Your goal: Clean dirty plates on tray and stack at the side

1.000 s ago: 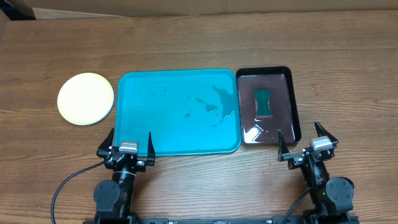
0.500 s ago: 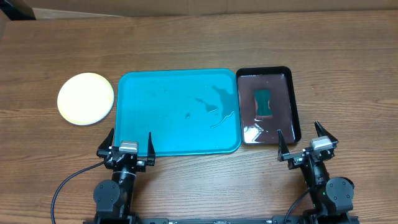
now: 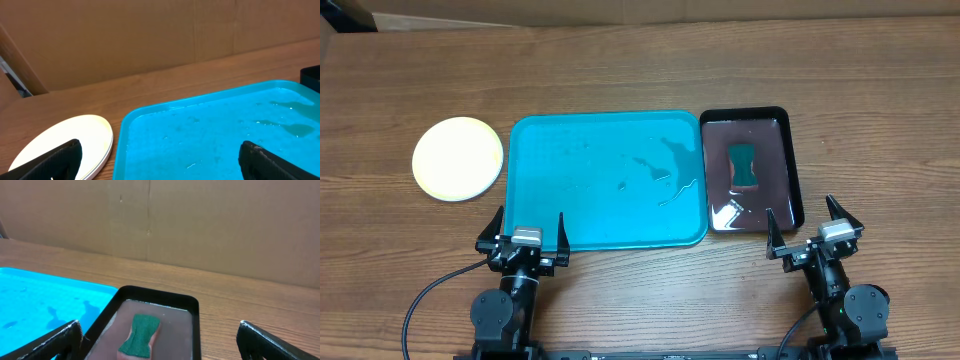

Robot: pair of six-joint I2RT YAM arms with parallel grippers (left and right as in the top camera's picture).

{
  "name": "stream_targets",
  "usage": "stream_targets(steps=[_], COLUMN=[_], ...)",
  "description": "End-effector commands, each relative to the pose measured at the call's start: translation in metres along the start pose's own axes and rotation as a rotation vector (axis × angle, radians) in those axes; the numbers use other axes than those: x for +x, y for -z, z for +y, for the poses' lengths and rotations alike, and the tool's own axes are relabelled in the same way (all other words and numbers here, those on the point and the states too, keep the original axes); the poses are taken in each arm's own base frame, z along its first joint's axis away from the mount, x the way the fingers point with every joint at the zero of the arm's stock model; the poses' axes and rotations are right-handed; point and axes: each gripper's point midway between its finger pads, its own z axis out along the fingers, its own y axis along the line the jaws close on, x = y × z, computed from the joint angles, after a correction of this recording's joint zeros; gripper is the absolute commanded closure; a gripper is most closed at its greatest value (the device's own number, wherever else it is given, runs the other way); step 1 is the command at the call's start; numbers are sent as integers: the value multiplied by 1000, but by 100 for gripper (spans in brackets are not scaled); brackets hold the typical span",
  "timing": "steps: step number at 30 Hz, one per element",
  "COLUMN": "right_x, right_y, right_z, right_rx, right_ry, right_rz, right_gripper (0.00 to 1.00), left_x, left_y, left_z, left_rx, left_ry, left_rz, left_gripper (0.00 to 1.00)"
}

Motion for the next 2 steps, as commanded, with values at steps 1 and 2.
stream_targets(steps=[1, 2], right_x=[2, 2], right_y=[0, 0], right_z=[-1, -1], right_rx=[6, 6], right_ry=[0, 0], right_rz=[-2, -2], right_gripper=[0, 0], left_x=[-1, -1], left_y=[0, 0], left_z=[0, 0], left_rx=[5, 5], left_ry=[-26, -25], left_rz=[-10, -10], left_gripper=[0, 0])
